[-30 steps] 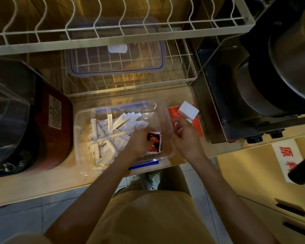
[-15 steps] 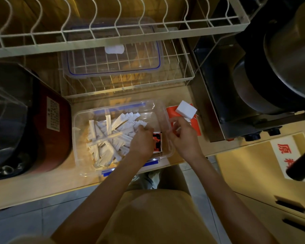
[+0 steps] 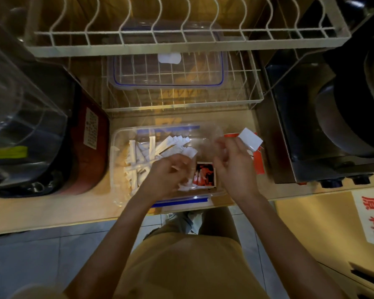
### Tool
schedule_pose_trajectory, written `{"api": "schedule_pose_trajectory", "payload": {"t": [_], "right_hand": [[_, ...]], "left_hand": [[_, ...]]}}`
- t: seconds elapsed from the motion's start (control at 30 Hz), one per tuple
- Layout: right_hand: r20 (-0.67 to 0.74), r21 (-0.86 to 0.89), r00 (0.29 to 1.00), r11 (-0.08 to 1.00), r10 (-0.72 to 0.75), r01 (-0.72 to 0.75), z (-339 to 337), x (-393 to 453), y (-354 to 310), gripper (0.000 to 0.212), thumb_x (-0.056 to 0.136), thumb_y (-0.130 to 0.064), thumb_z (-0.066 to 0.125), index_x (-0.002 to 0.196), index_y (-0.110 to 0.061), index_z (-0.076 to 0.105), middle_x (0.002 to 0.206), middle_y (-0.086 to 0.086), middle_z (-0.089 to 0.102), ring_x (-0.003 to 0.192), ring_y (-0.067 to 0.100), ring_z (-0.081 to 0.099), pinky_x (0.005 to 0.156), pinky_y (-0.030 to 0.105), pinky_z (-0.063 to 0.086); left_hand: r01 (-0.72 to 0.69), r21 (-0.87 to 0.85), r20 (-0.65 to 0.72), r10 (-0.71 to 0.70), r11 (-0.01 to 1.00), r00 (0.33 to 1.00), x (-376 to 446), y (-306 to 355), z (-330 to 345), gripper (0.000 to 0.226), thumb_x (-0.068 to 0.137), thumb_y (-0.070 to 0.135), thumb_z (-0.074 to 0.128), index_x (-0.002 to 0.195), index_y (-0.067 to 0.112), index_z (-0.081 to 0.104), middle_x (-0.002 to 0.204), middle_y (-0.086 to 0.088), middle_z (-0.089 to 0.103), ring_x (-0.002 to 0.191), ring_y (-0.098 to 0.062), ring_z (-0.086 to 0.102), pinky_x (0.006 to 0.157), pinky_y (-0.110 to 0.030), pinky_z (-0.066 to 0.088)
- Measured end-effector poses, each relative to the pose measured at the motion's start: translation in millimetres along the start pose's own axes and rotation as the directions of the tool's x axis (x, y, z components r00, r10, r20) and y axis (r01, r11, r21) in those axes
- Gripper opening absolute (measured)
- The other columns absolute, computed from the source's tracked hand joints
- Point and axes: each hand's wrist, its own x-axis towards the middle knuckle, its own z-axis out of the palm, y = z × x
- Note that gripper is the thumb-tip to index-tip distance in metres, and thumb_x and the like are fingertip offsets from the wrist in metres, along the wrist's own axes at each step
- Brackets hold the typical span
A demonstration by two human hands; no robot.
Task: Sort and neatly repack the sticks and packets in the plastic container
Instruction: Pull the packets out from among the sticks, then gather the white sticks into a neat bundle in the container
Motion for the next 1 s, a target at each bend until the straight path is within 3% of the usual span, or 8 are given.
{"api": "schedule_pose_trajectory", "payload": {"t": [0.07,0.13,0.2,0.4,0.53,0.8,0.93,1.0], "right_hand": [[0.113,0.026,0.990,0.996,-0.084,0.082,11,6,-8,0.024,0.090,-0.015,0.054,0.113,-0.012,0.058,0.117,0.003,0.057,0.095,0.014,0.058,0.080,0.020,0.043],[0.201,0.013,0.967,0.988,-0.156,0.157,28,13,-14,0.023,0.090,-0.011,0.055,0.111,-0.010,0.062,0.114,0.007,0.060,0.094,0.017,0.060,0.086,0.013,0.036],[0.281,-0.010,0.940,0.979,-0.192,0.203,49,20,-18,0.025,0.089,-0.011,0.054,0.113,-0.009,0.063,0.115,0.010,0.062,0.102,0.026,0.059,0.085,0.027,0.043],[0.476,-0.174,0.856,0.932,-0.203,0.317,87,35,-25,0.035,0.089,-0.021,0.052,0.123,-0.013,0.055,0.128,0.009,0.056,0.119,0.025,0.045,0.095,0.032,0.034],[0.445,-0.188,0.870,0.928,-0.212,0.322,94,41,-25,0.027,0.088,-0.021,0.057,0.113,-0.013,0.064,0.115,0.010,0.060,0.113,0.026,0.049,0.095,0.032,0.035],[0.354,-0.241,0.917,0.929,-0.185,0.280,69,48,-26,0.017,0.089,-0.017,0.054,0.095,-0.013,0.070,0.105,0.005,0.066,0.112,0.020,0.051,0.078,0.030,0.040],[0.280,-0.247,0.943,0.936,-0.178,0.250,46,46,-19,0.014,0.087,-0.018,0.055,0.095,-0.015,0.067,0.099,0.004,0.070,0.095,0.021,0.062,0.090,0.040,0.047],[0.228,-0.264,0.959,0.938,-0.166,0.225,43,43,-12,0.012,0.086,-0.020,0.056,0.093,-0.018,0.066,0.091,0.002,0.072,0.090,0.021,0.064,0.105,0.046,0.035]], "left_hand": [[0.049,-0.097,-0.109,-0.060,0.994,0.992,-9,-10,-19,0.014,0.088,0.008,0.055,0.095,0.018,0.063,0.088,-0.002,0.066,0.065,-0.010,0.067,0.049,-0.013,0.051],[0.102,-0.072,-0.239,-0.117,0.992,0.964,-13,-22,-33,0.014,0.087,0.008,0.056,0.090,0.020,0.062,0.093,-0.005,0.066,0.077,-0.018,0.066,0.059,-0.020,0.055],[0.146,-0.038,-0.294,-0.151,0.988,0.944,-16,-31,-40,0.010,0.085,0.012,0.061,0.085,0.022,0.061,0.099,-0.005,0.066,0.086,-0.021,0.065,0.074,-0.036,0.056],[0.203,0.212,-0.389,-0.108,0.956,0.915,-22,-40,-29,0.039,0.083,0.004,0.060,0.121,0.005,0.051,0.125,-0.017,0.048,0.094,-0.029,0.063,0.083,-0.034,0.050],[0.321,0.193,-0.405,-0.223,0.927,0.887,-15,-40,-22,0.062,0.084,0.003,0.058,0.138,0.007,0.028,0.143,-0.017,0.027,0.111,-0.036,0.054,0.092,-0.040,0.048],[0.497,0.243,-0.403,-0.380,0.833,0.833,4,-38,-16,0.077,0.084,-0.003,0.055,0.143,0.016,0.010,0.143,-0.018,0.026,0.117,-0.037,0.048,0.093,-0.042,0.047],[0.547,0.345,-0.421,-0.395,0.762,0.816,18,-38,-16,0.069,0.085,-0.007,0.048,0.143,0.011,0.015,0.142,-0.020,0.032,0.121,-0.038,0.046,0.098,-0.043,0.042],[0.531,0.429,-0.448,-0.338,0.730,0.828,24,-38,-19,0.048,0.089,-0.004,0.041,0.135,0.006,0.029,0.135,-0.021,0.043,0.118,-0.038,0.050,0.095,-0.043,0.043]]}}
